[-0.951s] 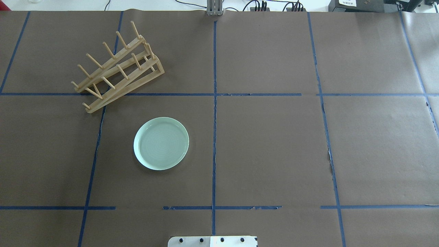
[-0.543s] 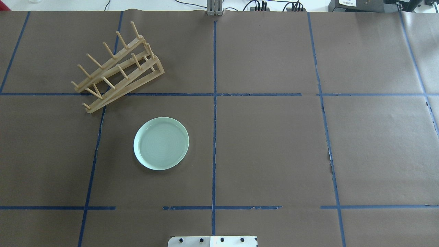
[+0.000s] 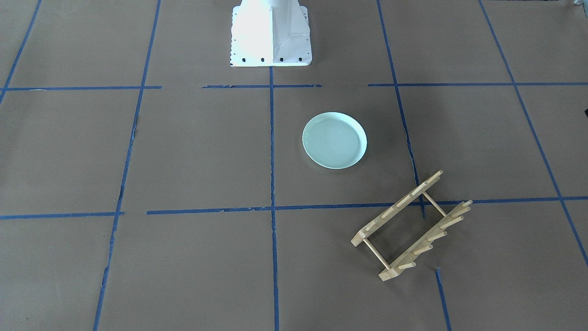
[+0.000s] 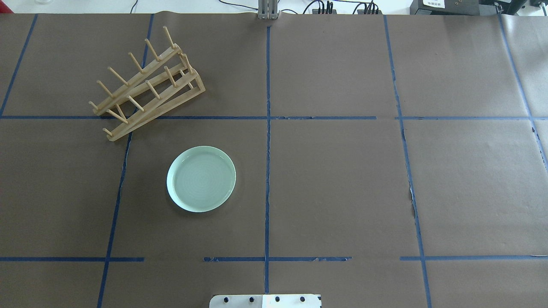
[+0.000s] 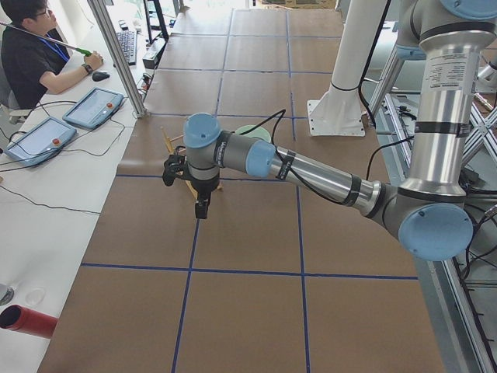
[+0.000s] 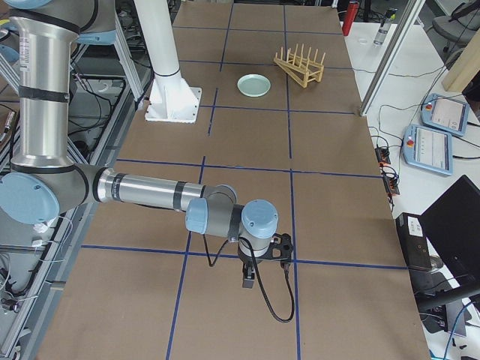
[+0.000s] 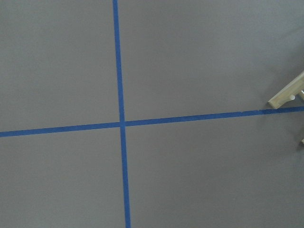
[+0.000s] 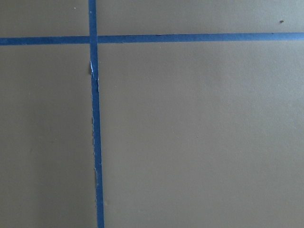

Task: Place plate on rack

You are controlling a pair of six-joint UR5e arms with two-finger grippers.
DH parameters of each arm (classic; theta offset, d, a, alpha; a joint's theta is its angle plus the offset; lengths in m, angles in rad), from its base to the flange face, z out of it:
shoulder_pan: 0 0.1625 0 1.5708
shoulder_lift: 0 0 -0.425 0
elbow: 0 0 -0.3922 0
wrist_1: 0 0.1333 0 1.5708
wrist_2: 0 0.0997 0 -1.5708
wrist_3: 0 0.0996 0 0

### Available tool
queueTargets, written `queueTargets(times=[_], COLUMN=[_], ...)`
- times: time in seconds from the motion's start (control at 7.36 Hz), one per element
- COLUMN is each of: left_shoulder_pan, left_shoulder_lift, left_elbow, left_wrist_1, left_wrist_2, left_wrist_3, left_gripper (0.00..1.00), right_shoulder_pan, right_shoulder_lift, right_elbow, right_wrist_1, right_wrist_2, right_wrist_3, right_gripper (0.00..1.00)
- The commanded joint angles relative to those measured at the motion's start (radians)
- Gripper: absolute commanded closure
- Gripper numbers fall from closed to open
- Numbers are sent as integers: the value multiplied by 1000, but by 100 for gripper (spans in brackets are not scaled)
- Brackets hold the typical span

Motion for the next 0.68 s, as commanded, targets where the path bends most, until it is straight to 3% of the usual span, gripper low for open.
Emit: queueTargets(times=[0.0,0.14,0.41,0.54], left_shoulder_pan=[179,266,430,504], left_shoulder_lift=[-141,-229,-384,-471], left_elbow=[-38,-32,-3,63], left_wrist_1=[0,0,2,2], left_wrist_2=[46,49,142,159], left_wrist_3=[-359,-514,-776,-900], left_gripper=[0,0,0,0], right_shoulder_pan=[-1,0,0,0], right_shoulder_lift=[0,0,0,0], right_elbow=[-1,-1,1,1], right_wrist_1=[0,0,0,0], right_wrist_2=[0,0,0,0], right_wrist_3=[-1,-1,-1,-1], right_gripper=[0,0,0,0])
